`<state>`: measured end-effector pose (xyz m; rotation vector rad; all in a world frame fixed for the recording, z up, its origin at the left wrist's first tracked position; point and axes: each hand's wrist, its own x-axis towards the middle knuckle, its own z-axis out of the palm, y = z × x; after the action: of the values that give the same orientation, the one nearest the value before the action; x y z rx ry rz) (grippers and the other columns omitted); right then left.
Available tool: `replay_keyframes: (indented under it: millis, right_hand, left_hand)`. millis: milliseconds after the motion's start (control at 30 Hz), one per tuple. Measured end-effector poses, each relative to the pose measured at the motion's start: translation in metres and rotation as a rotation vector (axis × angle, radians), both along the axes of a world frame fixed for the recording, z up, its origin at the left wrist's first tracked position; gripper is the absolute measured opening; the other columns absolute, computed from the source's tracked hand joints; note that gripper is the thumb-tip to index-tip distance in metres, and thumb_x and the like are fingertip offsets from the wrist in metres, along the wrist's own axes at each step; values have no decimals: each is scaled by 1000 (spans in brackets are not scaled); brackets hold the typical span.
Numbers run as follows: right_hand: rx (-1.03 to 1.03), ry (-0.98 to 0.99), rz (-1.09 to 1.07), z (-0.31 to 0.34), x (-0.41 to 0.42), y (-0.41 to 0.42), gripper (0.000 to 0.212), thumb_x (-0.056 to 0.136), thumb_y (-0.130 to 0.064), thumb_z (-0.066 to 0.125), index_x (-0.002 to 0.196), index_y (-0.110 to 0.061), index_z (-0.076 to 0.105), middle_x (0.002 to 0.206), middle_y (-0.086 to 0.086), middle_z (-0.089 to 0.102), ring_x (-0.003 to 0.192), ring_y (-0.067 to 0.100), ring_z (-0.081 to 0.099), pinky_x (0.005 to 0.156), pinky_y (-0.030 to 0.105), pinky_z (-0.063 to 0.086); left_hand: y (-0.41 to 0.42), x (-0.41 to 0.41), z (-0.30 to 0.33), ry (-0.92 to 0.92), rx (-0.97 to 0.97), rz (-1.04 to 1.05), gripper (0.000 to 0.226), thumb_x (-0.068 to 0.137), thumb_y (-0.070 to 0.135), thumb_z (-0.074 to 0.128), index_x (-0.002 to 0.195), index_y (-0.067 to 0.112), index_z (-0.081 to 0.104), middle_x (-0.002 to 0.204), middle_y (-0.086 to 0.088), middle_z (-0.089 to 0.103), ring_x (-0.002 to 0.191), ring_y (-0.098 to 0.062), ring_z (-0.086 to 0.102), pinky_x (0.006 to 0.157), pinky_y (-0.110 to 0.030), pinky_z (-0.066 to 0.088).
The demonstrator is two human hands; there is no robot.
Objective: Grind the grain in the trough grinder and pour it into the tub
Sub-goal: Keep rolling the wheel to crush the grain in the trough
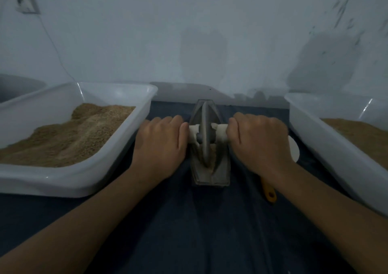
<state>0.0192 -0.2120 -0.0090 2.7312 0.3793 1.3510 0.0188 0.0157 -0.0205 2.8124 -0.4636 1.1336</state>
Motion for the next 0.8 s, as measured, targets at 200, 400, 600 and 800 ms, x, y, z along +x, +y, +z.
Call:
replay_keyframes:
  millis: [200, 400, 600, 800]
  right_hand:
    - [-109, 180, -66, 11, 43, 6, 52, 96, -26, 0, 70, -15, 44, 61, 0, 38, 56, 21, 44, 55, 32, 37]
    - [-155, 689, -17, 25, 140, -13, 29, 99, -36, 31, 90, -19, 53, 90, 3, 54, 81, 22, 51, 65, 34, 33]
    - [-132, 684, 18, 21, 144, -18, 16, 100, -20, 43, 87, -18, 51, 84, 4, 52, 75, 22, 50, 65, 32, 34]
    - [-115, 307, -92, 11, 61, -3, 43, 101, -30, 9, 79, -16, 44, 69, 1, 43, 60, 21, 43, 54, 31, 28]
  left_hand:
    - [0, 41, 0, -81, 257, 22, 18, 98, 22, 42, 80, 21, 41, 69, -4, 57, 54, -26, 51, 46, -27, 21]
    - [-15, 114, 24, 85, 429, 133, 19, 104, 21, 42, 105, 11, 59, 99, -18, 67, 88, -38, 68, 64, -38, 38]
    - [-24, 118, 31, 102, 401, 136, 29, 104, 26, 33, 107, 17, 60, 104, -15, 66, 94, -38, 66, 65, -39, 38]
    - [-9, 54, 11, 61, 344, 81, 18, 105, 23, 32, 87, 21, 36, 89, -6, 63, 74, -29, 60, 55, -33, 29]
